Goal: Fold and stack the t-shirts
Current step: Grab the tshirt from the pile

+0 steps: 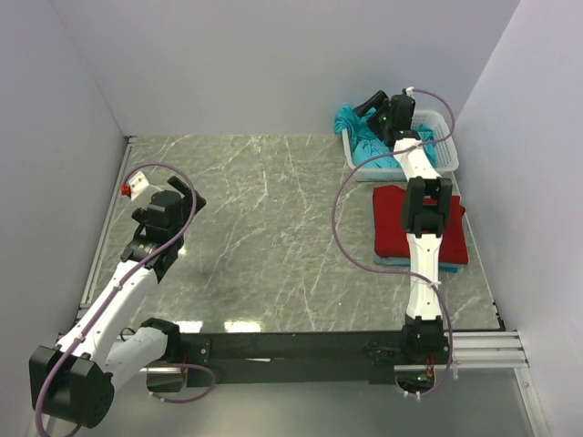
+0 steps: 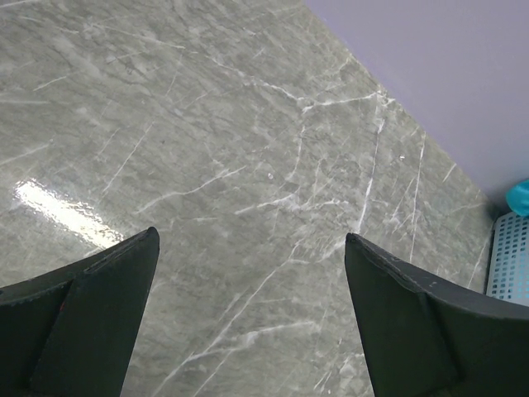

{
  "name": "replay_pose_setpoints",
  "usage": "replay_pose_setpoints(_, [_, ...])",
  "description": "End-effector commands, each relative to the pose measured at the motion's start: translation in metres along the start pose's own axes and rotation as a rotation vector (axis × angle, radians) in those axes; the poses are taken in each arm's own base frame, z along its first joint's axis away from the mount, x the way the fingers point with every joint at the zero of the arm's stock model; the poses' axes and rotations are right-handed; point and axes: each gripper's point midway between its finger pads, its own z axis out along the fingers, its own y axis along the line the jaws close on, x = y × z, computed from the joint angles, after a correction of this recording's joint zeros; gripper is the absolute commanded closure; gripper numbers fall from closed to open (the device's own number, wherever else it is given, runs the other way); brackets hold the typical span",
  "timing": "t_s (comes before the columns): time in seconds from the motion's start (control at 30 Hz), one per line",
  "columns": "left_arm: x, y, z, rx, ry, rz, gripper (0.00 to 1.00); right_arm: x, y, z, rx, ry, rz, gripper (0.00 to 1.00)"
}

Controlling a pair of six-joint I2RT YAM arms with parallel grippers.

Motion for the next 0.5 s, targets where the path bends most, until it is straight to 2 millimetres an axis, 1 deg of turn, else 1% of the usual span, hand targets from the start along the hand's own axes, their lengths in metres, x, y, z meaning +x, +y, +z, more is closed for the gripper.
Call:
replay_pose_setpoints(0.0, [-0.025,-0.015,-0.004,0.044,-0.069,-0.022,0.01,-0.016,0.025,0.014,-0.074,-0.095,0.104,0.04])
replay_pose_setpoints(0.03, [-0.026,-0.015,-0.004,0.042,-0.072,-0.020,0.01,-0.011,0.024,0.020,-0.082,-0.092,0.139,0.04])
replay_pose_setpoints(0.13, [-0.029,-0.015,-0.004,0.035,-0.078,-0.014,0.01,-0.004,0.026,0.030,-0.091,-0.099,0.158,0.03])
replay_pose_setpoints(0.17, [-0.030,-0.014,-0.003,0.031,-0.080,-0.012,0.00,-0.004,0.028,0.031,-0.093,-0.108,0.160,0.03])
replay_pose_setpoints(0.2, [-0.029,-0.014,-0.003,0.030,-0.079,-0.013,0.01,-0.003,0.023,0.033,-0.077,-0.121,0.168,0.04])
replay_pose_setpoints(0.23, [-0.029,-0.014,-0.003,0.027,-0.080,-0.011,0.01,0.000,0.024,0.034,-0.077,-0.122,0.192,0.04])
replay_pose_setpoints(0.27, [-0.029,-0.013,-0.003,0.025,-0.080,-0.010,0.01,-0.002,0.028,0.035,-0.095,-0.140,0.199,0.06])
replay_pose_setpoints(0.3, [-0.029,-0.012,-0.002,0.023,-0.080,-0.008,0.01,-0.001,0.026,0.036,-0.100,-0.142,0.209,0.13])
replay_pose_setpoints(0.37, [-0.028,-0.011,-0.002,0.015,-0.079,-0.005,0.01,-0.004,0.029,0.037,-0.114,-0.160,0.222,0.24])
replay_pose_setpoints(0.4, [-0.028,-0.010,-0.001,0.013,-0.077,0.000,0.01,-0.004,0.029,0.037,-0.116,-0.162,0.222,0.36])
replay_pose_setpoints(0.47, [-0.026,-0.008,-0.001,0.002,-0.072,0.006,0.01,-0.008,0.028,0.036,-0.117,-0.178,0.217,0.47])
